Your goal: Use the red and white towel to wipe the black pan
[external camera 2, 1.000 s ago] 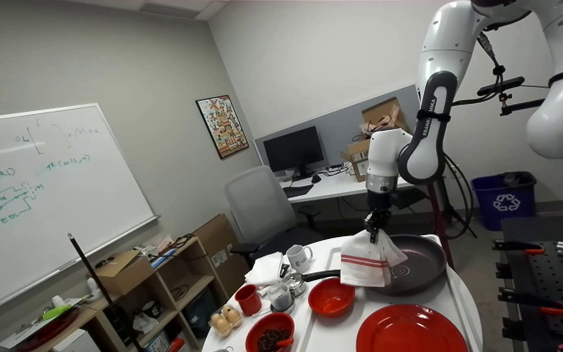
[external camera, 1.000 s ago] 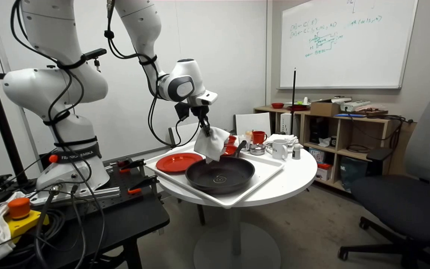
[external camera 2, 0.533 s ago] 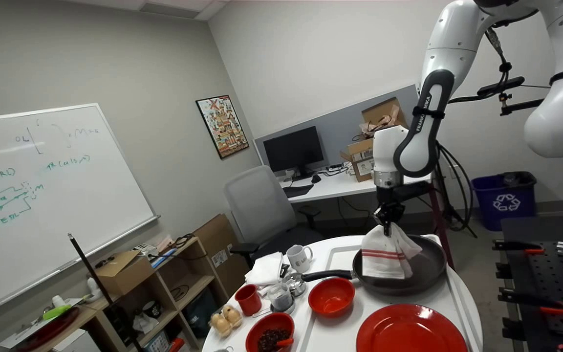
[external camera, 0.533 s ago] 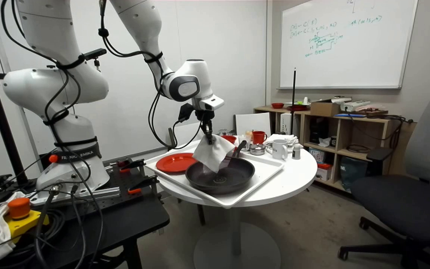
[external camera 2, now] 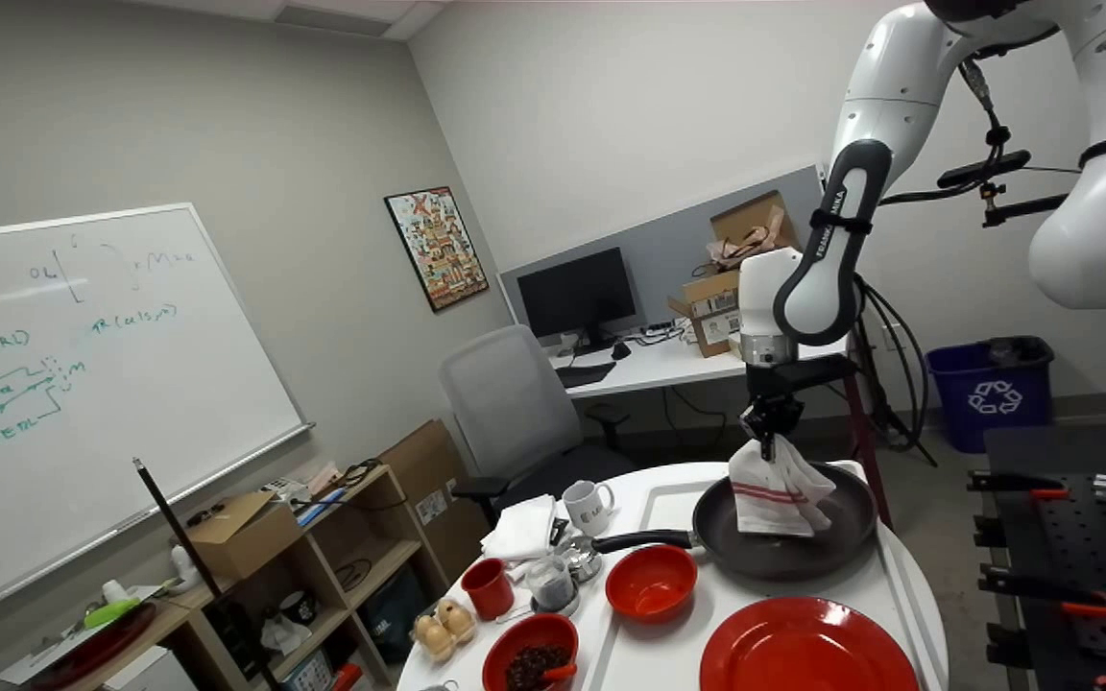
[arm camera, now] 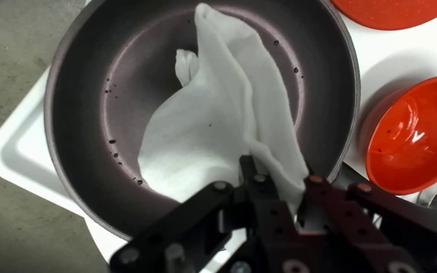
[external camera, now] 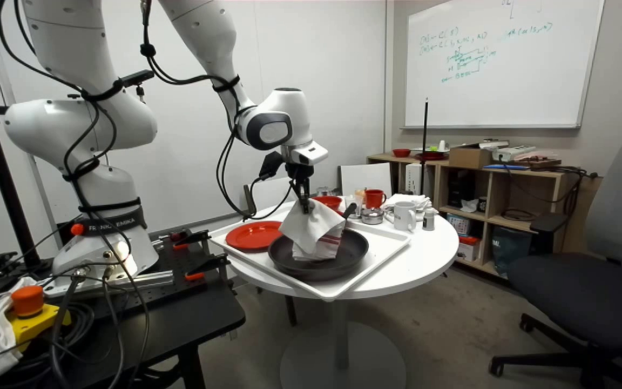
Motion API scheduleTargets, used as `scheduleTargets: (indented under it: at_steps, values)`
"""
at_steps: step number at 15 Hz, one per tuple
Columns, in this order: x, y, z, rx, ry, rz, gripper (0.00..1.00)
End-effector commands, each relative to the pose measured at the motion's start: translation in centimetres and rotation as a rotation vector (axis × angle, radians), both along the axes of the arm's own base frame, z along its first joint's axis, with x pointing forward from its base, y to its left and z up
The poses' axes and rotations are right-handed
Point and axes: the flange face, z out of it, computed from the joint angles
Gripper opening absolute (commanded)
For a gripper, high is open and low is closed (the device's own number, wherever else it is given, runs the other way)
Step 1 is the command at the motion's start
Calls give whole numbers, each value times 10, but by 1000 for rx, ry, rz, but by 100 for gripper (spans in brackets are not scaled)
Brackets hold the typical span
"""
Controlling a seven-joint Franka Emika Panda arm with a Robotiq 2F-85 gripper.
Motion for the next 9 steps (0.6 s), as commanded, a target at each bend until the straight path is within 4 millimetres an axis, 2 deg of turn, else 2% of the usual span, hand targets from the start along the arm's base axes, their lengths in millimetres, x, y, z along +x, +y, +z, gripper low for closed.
scheduleTargets:
  at_steps: [1, 2, 3, 5, 9]
  values:
    - [0, 0, 0, 0, 0, 0, 13]
    - [0, 0, 0, 0, 0, 0, 13]
    - [0, 0, 0, 0, 0, 0, 3]
    - [6, -4, -3, 3, -11, -28, 3]
    - [7, -14, -35, 28, 13, -18, 3]
